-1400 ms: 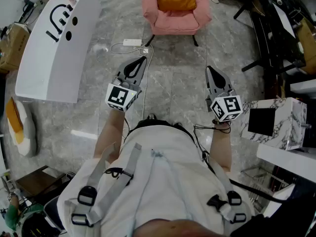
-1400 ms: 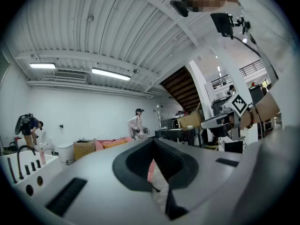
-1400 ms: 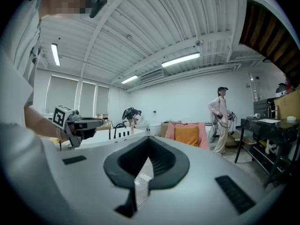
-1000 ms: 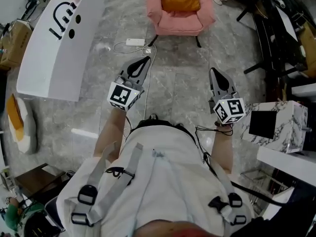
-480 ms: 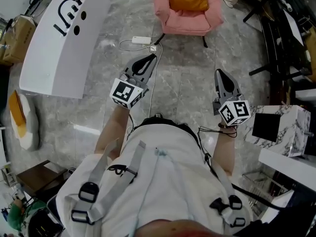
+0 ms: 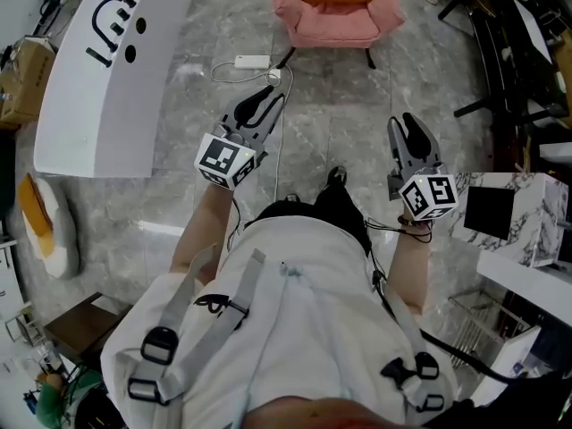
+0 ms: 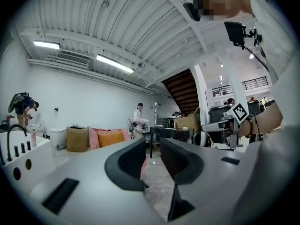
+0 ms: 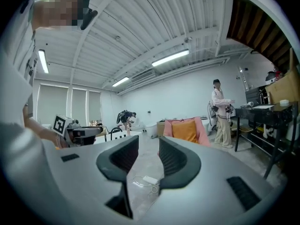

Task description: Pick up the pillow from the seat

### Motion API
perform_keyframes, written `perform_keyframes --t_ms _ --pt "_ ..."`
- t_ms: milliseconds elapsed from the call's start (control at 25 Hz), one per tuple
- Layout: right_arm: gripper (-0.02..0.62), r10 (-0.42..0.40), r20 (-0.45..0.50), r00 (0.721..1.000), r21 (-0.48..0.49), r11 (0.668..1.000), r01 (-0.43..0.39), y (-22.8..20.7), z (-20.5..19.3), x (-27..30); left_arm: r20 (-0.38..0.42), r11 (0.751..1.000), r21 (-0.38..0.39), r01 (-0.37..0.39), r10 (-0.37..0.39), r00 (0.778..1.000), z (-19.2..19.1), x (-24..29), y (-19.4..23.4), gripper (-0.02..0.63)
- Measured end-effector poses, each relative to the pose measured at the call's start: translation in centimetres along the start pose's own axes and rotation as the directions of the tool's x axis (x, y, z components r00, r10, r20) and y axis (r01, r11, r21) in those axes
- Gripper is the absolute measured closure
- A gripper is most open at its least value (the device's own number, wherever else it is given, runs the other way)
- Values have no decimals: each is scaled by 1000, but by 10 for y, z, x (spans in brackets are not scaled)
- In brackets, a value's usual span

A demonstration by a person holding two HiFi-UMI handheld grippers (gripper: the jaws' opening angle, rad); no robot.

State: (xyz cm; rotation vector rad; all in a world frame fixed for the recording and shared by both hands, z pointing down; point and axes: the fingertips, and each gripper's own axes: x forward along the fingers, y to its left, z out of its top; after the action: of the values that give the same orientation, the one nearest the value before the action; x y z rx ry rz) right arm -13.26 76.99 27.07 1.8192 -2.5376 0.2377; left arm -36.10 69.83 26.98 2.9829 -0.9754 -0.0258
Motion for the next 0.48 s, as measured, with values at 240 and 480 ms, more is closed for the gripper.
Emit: perform_keyframes --t_ms 240,480 --pt "449 10 -3 1000 22 1000 -9 -23 -6 17 -21 1000 -24 -10 10 1000 -10 19 5 465" --pt "438 47 -21 999 28 999 -47 -45 -8 47 -48 999 -28 -27 26 999 -15 46 16 438"
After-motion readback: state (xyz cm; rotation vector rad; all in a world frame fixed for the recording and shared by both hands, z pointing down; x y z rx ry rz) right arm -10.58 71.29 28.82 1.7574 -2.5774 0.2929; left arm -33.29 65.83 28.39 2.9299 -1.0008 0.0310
